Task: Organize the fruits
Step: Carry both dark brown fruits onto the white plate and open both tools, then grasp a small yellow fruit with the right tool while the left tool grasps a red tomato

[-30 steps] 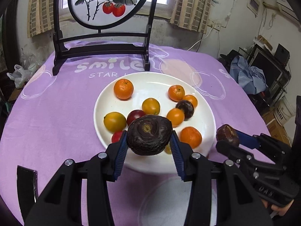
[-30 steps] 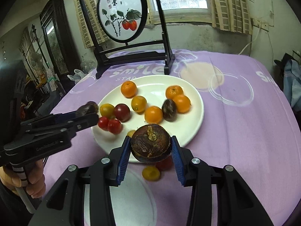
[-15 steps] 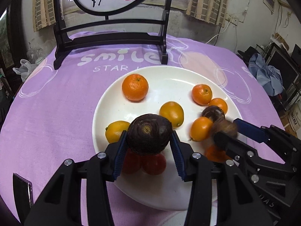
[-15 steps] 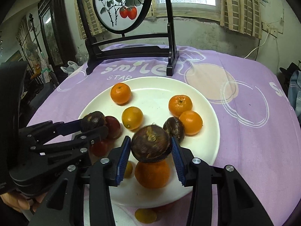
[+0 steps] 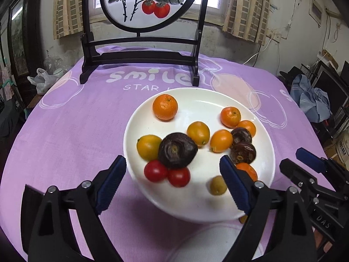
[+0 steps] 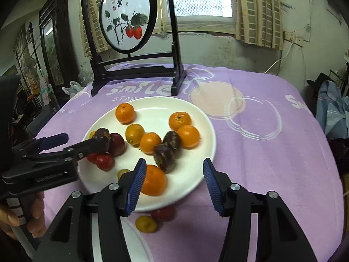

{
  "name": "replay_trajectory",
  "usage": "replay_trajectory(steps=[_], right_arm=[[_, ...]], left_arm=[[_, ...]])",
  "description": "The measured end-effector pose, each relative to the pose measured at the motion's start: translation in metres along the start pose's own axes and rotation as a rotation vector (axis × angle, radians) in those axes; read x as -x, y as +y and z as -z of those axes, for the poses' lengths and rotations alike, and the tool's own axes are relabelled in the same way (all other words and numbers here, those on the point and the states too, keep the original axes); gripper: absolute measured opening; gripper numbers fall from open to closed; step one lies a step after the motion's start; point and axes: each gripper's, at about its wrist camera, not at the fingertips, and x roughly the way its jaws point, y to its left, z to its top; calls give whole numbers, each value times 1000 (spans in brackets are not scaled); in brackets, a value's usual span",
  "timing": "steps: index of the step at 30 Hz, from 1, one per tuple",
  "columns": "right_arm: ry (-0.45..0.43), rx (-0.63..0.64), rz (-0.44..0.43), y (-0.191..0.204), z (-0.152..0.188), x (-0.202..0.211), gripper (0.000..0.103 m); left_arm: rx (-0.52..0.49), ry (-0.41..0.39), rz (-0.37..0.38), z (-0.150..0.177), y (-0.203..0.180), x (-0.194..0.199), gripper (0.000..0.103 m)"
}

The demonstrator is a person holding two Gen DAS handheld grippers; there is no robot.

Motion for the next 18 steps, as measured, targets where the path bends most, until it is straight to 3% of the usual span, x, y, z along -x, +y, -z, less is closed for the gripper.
replay_trajectory(steps=[10,13,18], right_arm=[[45,4,9,-8,35,20,61],[88,51,54,-3,50,16,61],[177,66,7,4,74,3,61]], left_arm=[[6,3,27,40,-10,37,93],[9,48,50,60,-13,33,94],[-28,74,12,77,-15,20,94]])
